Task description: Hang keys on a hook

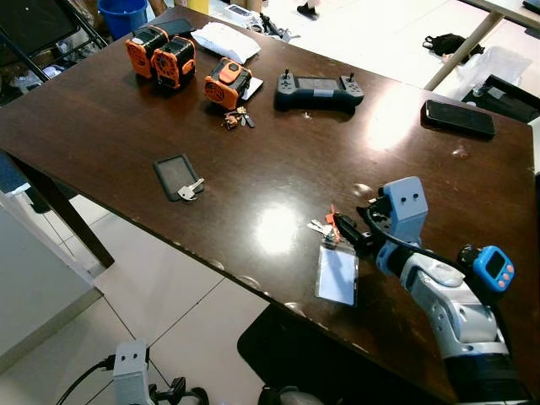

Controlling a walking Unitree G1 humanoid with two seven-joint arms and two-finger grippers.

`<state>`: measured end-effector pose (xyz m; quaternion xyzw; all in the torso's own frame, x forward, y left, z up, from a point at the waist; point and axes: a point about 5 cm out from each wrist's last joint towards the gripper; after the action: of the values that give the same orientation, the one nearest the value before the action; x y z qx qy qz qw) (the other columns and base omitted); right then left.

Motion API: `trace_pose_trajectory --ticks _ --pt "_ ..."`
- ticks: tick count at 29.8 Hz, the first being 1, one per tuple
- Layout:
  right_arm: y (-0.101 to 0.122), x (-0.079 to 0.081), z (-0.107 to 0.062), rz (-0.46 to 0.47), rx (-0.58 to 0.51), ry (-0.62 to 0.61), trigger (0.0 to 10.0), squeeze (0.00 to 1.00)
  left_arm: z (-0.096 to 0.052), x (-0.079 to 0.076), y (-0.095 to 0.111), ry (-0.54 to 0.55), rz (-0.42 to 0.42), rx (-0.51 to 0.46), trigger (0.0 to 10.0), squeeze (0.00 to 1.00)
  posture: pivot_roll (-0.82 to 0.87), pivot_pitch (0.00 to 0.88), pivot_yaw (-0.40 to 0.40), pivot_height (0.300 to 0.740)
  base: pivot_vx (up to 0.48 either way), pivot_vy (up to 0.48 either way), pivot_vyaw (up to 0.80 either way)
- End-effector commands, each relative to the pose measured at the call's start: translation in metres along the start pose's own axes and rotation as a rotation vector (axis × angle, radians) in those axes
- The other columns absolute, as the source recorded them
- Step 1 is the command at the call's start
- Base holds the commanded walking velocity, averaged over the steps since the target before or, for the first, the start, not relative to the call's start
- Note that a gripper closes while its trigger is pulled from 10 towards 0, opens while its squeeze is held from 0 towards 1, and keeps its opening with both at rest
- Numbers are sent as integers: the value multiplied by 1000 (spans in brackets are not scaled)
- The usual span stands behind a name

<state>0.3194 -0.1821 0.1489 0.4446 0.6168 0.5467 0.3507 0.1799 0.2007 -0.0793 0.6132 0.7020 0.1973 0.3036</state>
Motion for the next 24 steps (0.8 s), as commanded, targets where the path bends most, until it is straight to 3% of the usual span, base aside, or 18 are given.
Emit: trace_pose_trajectory --ticks 1,7,10,11,12,13,14,15,24 --pt "-5 2 -3 -1 33 7 10000 0 -3 0 -11 3 -12 37 10000 0 -97 125 8 740 0 0 0" --pt "-6 10 -3 1 45 39 9412 0 -3 1 -11 3 -7 37 10000 0 -98 124 6 740 0 0 0" --pt "-7 14 -4 4 56 65 9725 0 -3 1 -11 3 -5 38 10000 0 -98 122 1 740 0 0 0" --pt "-11 15 -5 -12 87 72 4980 0 -3 1 -11 5 -8 37 10000 0 -98 122 1 740 0 0 0" --pt "-11 15 -5 -12 87 72 4980 0 -3 1 -11 5 -8 37 10000 0 -98 122 1 740 0 0 0" --pt "-14 14 -6 -24 113 60 3333 0 -3 2 -11 9 -12 37 10000 0 -96 119 -3 740 0 0 0" --pt "-14 14 -6 -24 113 60 3333 0 -3 2 -11 9 -12 37 10000 0 -96 119 -3 740 0 0 0" --pt "-16 11 -7 -35 126 48 0 0 -4 3 -11 13 -9 37 10000 0 -96 118 -4 740 0 0 0" --pt "-16 12 -8 -46 127 42 196 0 -5 6 -12 17 -2 44 10000 0 -100 113 -3 740 0 0 0"
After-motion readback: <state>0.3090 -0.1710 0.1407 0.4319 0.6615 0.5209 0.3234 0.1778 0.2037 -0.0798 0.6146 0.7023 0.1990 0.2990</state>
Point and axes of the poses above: a point about 5 cm out from each wrist's last joint towards the gripper, its own z axis pointing out of the wrist towards the gripper, its own y axis along the axis of the wrist's last joint, x = y × z, and after that the axes turned 4 degrees about z, right-handed
